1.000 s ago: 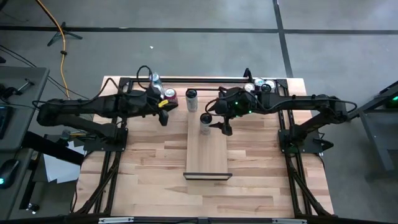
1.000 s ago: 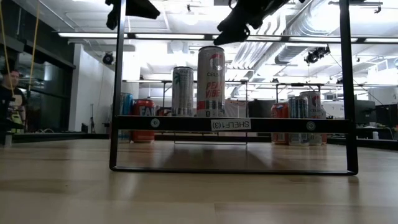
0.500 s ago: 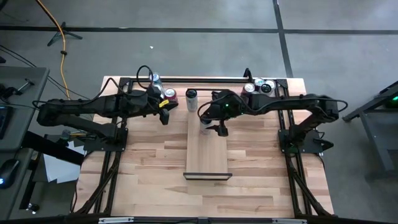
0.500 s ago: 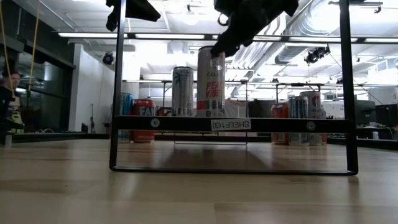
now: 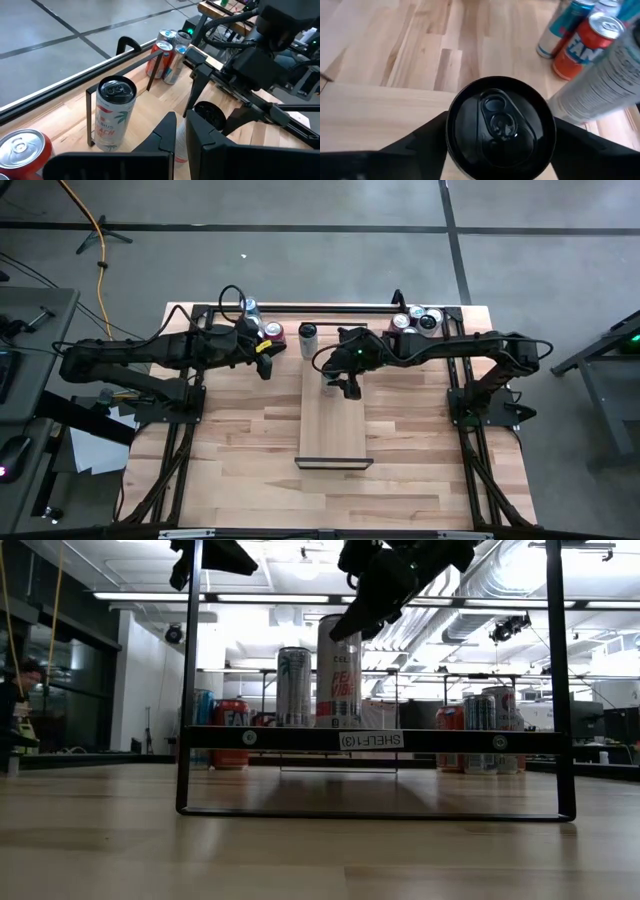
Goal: Place canned beverage on shelf
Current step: Put the left white-pink soda can on the shelf aligned with the other white-pink soda can
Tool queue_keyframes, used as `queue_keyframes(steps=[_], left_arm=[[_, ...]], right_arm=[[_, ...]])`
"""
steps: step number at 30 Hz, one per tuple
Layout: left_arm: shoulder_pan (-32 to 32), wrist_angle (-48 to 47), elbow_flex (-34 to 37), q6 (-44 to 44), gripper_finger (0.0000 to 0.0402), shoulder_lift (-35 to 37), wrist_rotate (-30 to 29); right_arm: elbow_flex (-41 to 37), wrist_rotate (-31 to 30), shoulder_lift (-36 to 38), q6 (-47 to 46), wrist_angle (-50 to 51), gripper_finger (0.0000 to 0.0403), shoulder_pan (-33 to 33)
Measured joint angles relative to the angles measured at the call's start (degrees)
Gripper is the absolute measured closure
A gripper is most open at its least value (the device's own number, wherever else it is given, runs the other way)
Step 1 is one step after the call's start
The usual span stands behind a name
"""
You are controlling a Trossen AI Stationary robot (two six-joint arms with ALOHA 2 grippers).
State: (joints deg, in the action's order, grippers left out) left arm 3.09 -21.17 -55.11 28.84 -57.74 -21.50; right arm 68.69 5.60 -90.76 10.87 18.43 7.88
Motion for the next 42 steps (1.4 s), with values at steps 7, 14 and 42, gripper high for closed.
queue_keyframes(steps=[7,14,42], left_arm=[[0.55,0.0,0.0,-0.56,0.0401,0.14,-1.6],[2.75,0.12,0.0,-0.51,0.0401,0.41,-1.74],[7.82,0.11,0.0,-1.47,0.0401,0.42,-1.11]], right_arm=[[-0.07,-8.3,0.35,-7.78,0.24,0.0158,-0.09],[-0.18,-28.16,3.35,-20.92,0.97,0.0158,0.0],[-0.11,-33.78,2.95,-36.66,10.48,0.0144,-1.16]])
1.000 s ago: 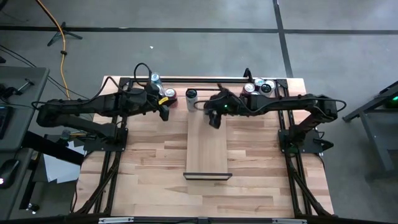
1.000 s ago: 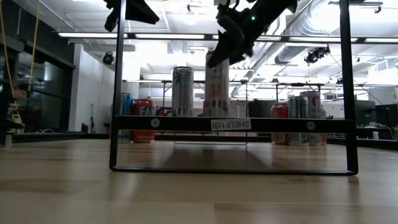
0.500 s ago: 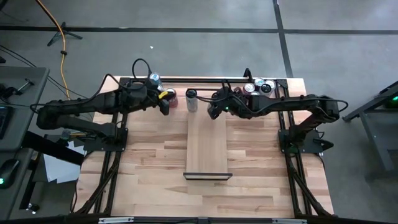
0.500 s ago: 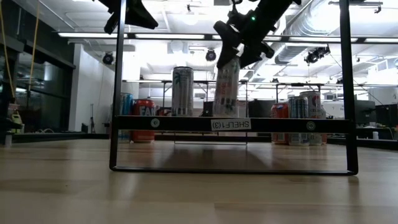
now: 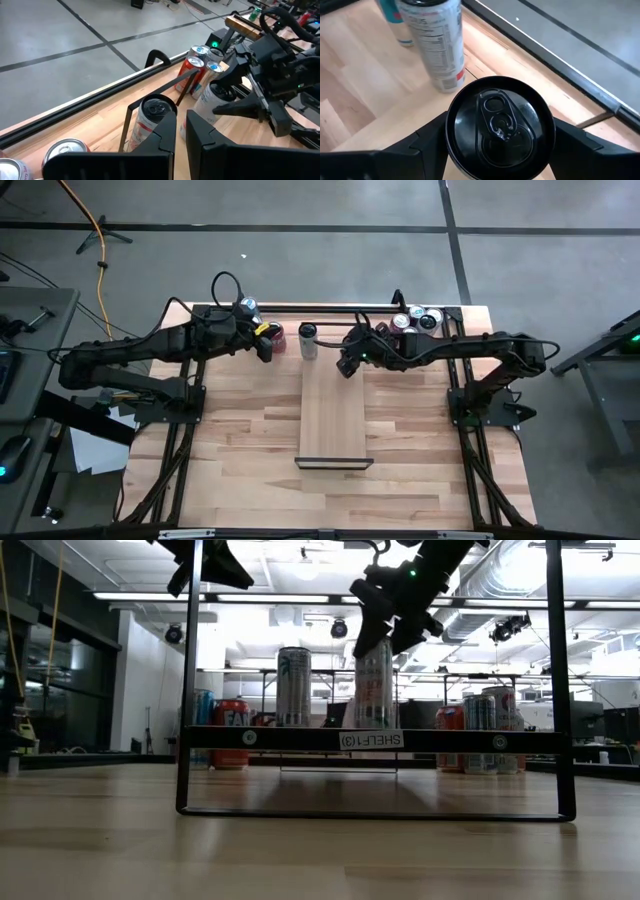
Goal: Place canned beverage on shelf
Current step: Put the left white-pink soda can on the shelf aligned with the other white-pink soda can
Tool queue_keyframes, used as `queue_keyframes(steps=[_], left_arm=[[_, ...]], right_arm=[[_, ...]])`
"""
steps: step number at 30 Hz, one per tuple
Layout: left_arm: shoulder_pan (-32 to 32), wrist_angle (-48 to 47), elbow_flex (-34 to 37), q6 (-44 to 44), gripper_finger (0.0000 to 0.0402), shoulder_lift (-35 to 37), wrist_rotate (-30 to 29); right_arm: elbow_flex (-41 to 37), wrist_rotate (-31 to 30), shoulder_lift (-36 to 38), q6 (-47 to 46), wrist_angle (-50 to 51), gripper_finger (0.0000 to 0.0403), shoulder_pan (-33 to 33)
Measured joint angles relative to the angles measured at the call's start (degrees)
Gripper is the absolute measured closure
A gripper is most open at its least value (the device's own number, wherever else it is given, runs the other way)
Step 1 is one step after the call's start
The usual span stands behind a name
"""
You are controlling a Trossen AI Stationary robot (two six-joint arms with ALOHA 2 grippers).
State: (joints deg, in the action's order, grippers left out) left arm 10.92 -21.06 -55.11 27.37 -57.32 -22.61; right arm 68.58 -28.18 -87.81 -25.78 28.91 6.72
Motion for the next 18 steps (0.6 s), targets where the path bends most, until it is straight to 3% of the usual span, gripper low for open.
queue_keyframes(steps=[18], left_arm=[[0.0,-0.02,0.0,0.66,0.0401,0.0,0.09]], right_arm=[[0.0,0.9,0.0,2.75,1.75,0.0141,0.02]])
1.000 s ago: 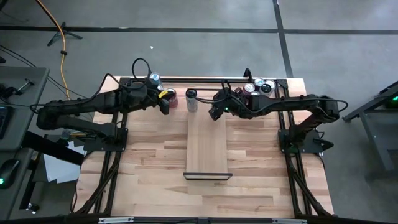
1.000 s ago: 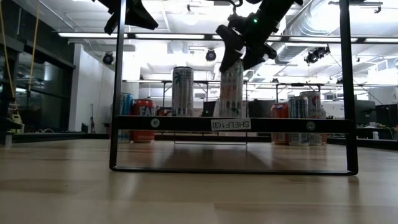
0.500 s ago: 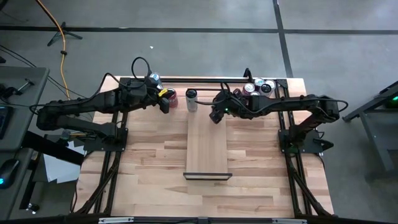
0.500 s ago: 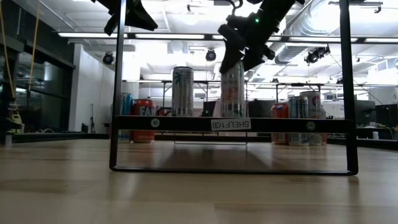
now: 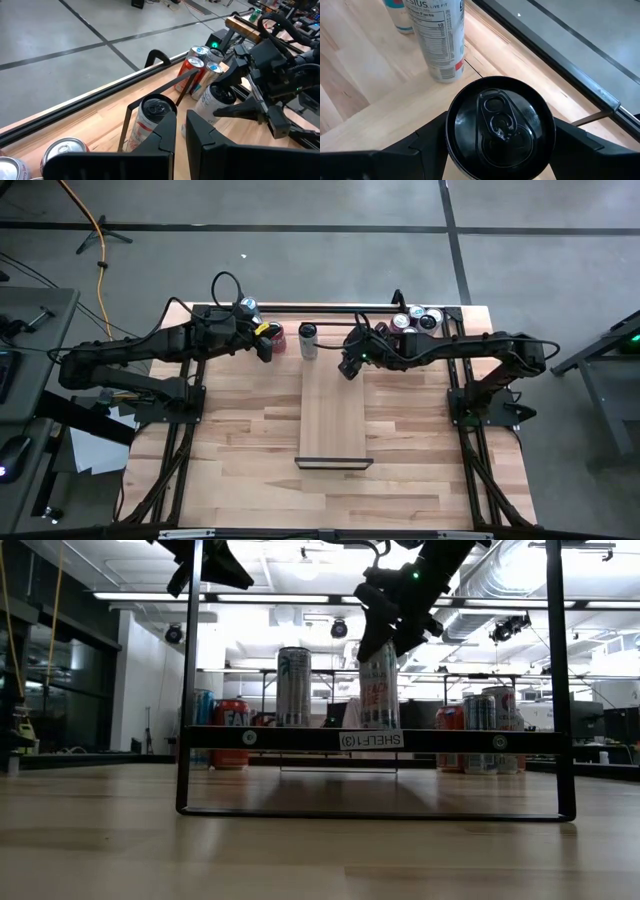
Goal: Place canned beverage on shelf
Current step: Put the left white-pink soda can on the shelf aligned with the other white-pink soda can
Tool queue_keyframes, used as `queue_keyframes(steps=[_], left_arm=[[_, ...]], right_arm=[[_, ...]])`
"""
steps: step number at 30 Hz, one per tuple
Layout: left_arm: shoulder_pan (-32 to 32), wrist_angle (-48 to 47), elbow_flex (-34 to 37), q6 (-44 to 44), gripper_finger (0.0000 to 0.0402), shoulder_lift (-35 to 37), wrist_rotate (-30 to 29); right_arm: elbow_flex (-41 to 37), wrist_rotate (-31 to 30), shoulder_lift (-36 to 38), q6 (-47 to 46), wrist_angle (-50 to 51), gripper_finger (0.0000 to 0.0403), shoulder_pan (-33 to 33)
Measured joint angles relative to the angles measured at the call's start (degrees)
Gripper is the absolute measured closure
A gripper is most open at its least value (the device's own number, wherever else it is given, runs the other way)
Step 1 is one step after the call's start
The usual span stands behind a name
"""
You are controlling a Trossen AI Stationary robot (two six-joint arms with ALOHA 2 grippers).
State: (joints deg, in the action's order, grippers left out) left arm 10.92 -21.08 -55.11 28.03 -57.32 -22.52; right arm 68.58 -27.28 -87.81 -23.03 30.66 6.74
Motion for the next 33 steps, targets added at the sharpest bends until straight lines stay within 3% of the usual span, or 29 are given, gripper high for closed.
queue_keyframes(steps=[13,20,26,30,33], left_arm=[[0.0,0.0,0.0,-0.07,0.0401,0.0,1.09],[0.0,0.0,0.0,0.22,0.0401,0.0,2.35],[0.0,0.0,0.0,0.24,0.0401,0.0,2.51],[0.0,0.0,0.0,0.26,0.0401,0.0,2.95],[0.0,0.0,0.0,0.3,0.0401,0.0,3.75]], right_arm=[[0.0,0.47,0.0,-3.24,-0.11,0.0137,0.0],[0.15,0.34,0.04,-3.48,-0.38,0.0074,0.0],[0.15,0.93,1.51,4.86,-0.14,0.0022,0.04],[0.15,1.65,4.79,10.06,-0.07,0.0014,0.82],[0.13,5.45,8.33,13.08,0.2,0.0015,1.99]])
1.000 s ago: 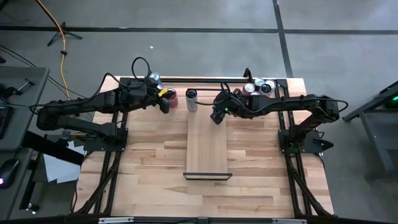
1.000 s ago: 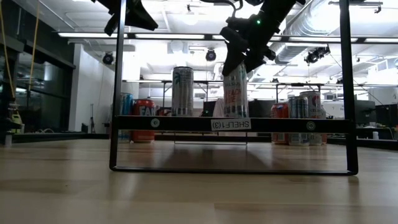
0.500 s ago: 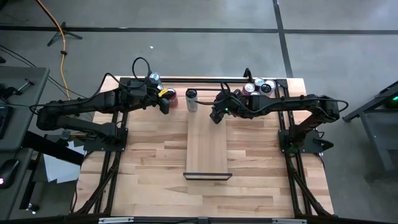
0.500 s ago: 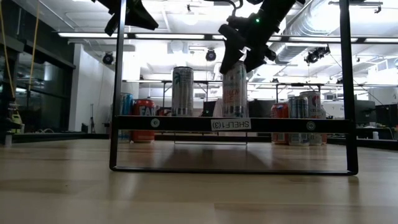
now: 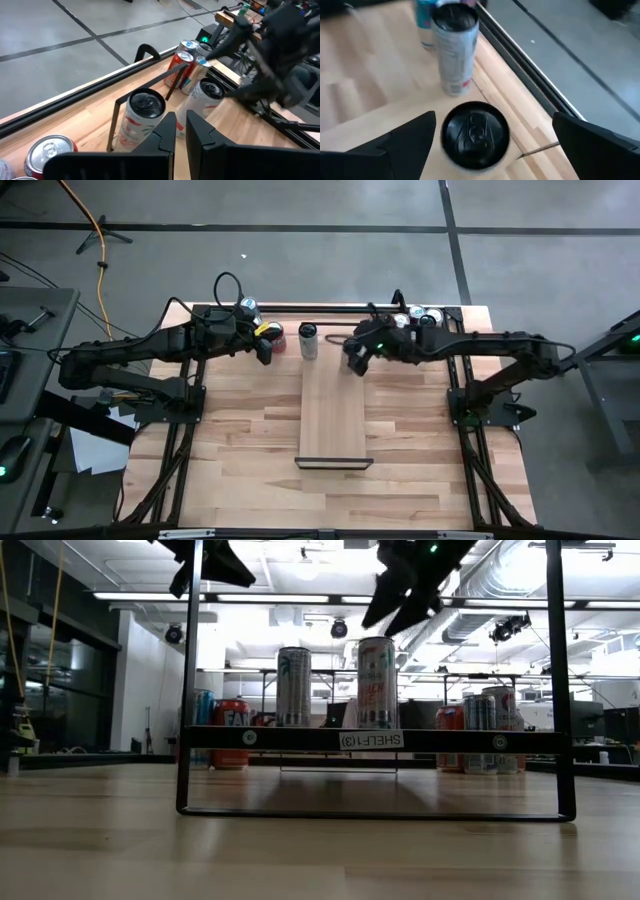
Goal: Place canned beverage on shelf
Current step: Put the left white-pink soda can on the shelf aligned with the other white-pink soda can
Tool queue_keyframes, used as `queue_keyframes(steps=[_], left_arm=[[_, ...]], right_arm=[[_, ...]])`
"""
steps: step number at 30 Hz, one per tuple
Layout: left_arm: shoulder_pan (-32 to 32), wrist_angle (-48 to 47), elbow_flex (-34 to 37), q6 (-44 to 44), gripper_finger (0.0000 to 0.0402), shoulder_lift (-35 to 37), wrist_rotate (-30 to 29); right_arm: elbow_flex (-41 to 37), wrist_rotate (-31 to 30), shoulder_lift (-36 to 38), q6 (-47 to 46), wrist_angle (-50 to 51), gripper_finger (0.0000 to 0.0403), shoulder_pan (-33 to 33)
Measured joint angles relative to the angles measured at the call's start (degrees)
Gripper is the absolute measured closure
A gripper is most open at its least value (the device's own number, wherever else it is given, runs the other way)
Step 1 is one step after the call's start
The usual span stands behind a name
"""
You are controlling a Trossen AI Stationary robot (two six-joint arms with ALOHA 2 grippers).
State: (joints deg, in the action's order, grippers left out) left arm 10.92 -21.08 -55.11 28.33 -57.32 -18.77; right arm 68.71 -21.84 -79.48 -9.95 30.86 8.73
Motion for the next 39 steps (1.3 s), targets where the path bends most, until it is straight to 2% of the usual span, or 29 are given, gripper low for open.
queue_keyframes(steps=[6,10,12,16,18,22,27,29,35,39], left_arm=[[0.0,0.0,0.0,0.11,0.0401,0.0,0.25],[0.0,0.0,0.0,0.11,0.0401,0.02,0.22],[0.0,0.0,0.0,0.44,0.0401,0.02,0.23],[-0.04,-0.02,0.0,0.6,0.0401,0.02,0.22],[-0.04,-0.02,0.0,0.96,0.0401,0.02,0.22],[-0.02,-0.02,0.0,1.5,0.0401,0.02,0.2],[-0.04,-0.02,0.0,1.56,0.0401,0.02,0.2],[-0.02,-0.02,0.0,1.65,0.0401,0.02,0.18],[-0.02,0.06,0.0,1.63,0.0401,0.02,0.03],[-0.02,0.07,0.0,1.63,0.0401,0.02,0.01]], right_arm=[[0.0,15.76,6.83,7.28,0.28,0.0015,3.8],[-1.67,18.96,10.38,7.85,-0.98,0.0015,7.57],[-4.89,21.19,12.87,7.45,-3.11,0.0015,9.51],[-14.38,31.96,18.67,6.4,-9.65,0.0015,13.55],[-18.44,35.08,21.19,5.92,-15.04,0.0015,14.87],[-22.4,36.49,23.97,4.12,-21.46,0.0015,15.56],[-22.71,36.55,25.13,-5.62,-21.92,0.0015,15.52],[-22.71,35.5,24.91,-6.77,-21.96,0.0015,15.5],[-22.7,34.49,22.19,-0.6,-22.87,0.0015,15.71],[-21.03,39.82,17.36,6.48,-21.94,0.0015,16.41]])
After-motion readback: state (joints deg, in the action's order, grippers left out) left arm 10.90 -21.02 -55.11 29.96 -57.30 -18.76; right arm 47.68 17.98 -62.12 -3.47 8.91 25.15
